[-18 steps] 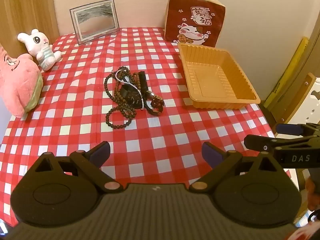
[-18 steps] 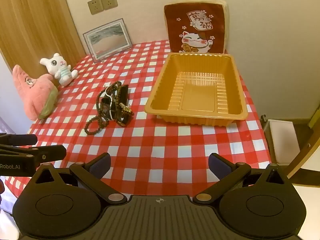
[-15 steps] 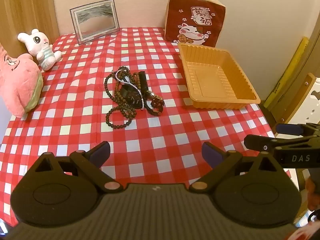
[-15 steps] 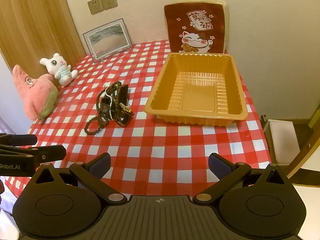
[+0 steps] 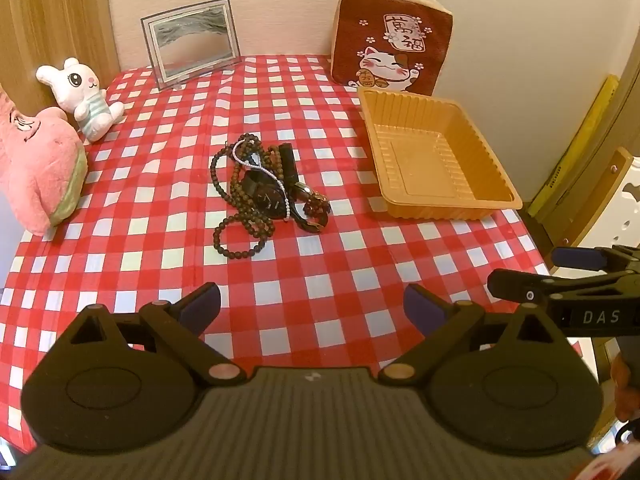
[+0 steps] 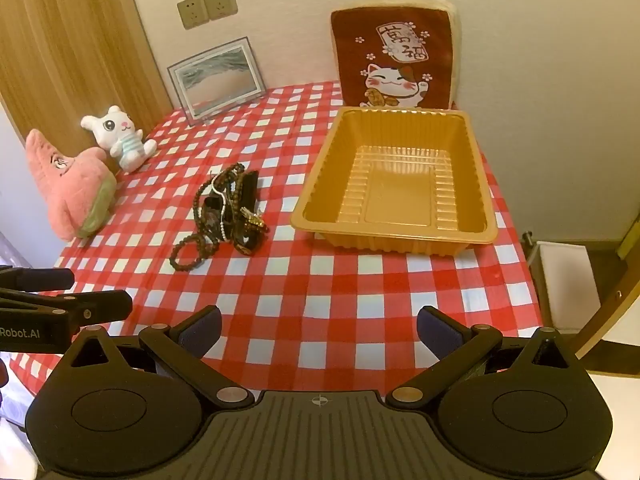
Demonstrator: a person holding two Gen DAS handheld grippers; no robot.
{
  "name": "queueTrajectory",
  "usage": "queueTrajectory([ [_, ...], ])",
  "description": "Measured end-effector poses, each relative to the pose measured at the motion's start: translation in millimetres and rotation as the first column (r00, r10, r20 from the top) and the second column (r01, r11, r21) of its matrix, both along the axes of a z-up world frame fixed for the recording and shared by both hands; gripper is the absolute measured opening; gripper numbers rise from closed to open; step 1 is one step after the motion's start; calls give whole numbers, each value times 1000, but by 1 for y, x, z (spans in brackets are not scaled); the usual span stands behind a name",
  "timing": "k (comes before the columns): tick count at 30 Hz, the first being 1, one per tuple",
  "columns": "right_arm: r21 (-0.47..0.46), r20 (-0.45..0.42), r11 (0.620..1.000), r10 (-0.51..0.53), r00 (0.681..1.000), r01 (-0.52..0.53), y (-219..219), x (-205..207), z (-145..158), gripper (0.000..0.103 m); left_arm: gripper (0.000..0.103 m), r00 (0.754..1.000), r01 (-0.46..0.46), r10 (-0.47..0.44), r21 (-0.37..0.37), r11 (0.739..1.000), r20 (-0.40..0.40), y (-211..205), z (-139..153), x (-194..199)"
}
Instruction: Organize jewelry
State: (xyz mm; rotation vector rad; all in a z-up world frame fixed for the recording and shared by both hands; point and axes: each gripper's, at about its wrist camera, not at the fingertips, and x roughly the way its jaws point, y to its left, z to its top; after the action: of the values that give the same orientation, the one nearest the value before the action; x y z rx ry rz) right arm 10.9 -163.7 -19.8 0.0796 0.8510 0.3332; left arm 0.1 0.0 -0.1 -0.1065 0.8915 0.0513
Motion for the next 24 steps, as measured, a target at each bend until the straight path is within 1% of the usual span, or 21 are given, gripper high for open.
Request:
queueTrajectory([
  [24,-2,2,1000,1,1000,-1,4,5,-1,103,98,1000,1,-1,-1,1000,1,0,0,0],
])
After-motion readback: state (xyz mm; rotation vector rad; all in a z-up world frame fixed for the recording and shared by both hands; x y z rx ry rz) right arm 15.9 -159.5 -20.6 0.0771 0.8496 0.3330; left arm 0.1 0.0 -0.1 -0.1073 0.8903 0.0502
